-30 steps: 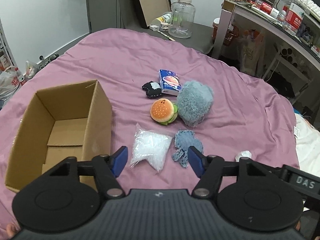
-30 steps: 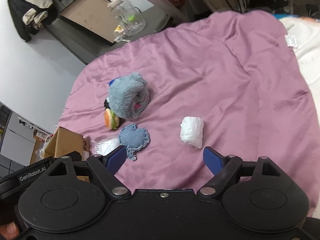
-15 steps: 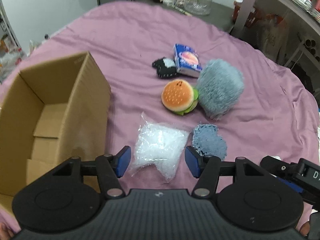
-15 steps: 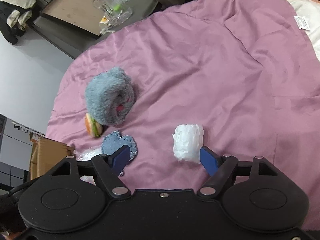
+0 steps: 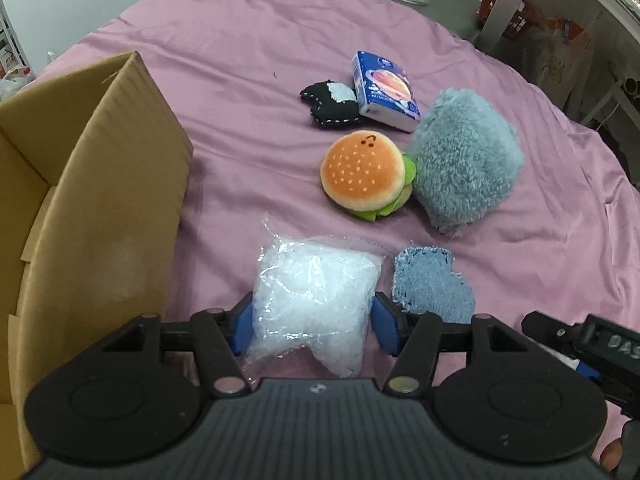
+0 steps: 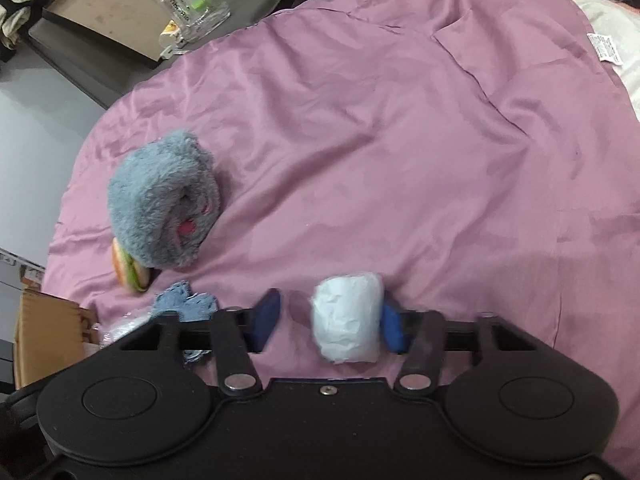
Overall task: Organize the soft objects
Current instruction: 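Close the left tool on the bead bag while the right tool grasps the white bundle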
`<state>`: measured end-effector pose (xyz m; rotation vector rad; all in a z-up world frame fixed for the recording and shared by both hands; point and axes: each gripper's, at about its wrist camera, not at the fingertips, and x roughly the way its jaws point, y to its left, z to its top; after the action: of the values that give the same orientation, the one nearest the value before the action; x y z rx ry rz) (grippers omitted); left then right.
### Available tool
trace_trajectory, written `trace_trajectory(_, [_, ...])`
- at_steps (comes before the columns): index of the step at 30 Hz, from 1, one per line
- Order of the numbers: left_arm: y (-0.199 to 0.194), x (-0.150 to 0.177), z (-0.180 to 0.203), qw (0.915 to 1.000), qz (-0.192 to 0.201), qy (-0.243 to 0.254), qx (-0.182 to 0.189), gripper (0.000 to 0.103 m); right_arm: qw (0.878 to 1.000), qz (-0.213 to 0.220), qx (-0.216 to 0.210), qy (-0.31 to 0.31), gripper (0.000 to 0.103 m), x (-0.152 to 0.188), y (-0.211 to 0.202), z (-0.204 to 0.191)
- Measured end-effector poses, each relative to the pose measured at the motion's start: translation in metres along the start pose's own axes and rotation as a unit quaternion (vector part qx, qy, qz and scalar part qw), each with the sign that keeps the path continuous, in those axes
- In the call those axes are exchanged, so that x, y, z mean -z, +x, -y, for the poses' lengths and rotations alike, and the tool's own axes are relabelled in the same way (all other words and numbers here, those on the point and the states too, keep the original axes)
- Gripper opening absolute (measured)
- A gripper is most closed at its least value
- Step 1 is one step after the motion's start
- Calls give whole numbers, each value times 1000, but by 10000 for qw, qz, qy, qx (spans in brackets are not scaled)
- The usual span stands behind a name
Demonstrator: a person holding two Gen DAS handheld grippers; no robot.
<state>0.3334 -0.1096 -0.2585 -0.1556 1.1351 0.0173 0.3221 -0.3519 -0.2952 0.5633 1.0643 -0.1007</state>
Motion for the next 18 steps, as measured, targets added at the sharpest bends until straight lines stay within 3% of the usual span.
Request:
trace_trajectory(2, [-2, 0, -2, 9999, 31, -69, 68, 48, 10000, 33, -54, 51, 31, 0, -1, 1])
trace_trajectory(5, [-9, 0, -6, 9997, 64, -165, 182, 41, 10000, 85, -40, 7, 31, 1, -4, -1])
trace_trajectory(18, [-69, 12, -24, 9972, 441, -331, 510, 38, 9973, 635, 109, -339, 31, 14, -58, -22])
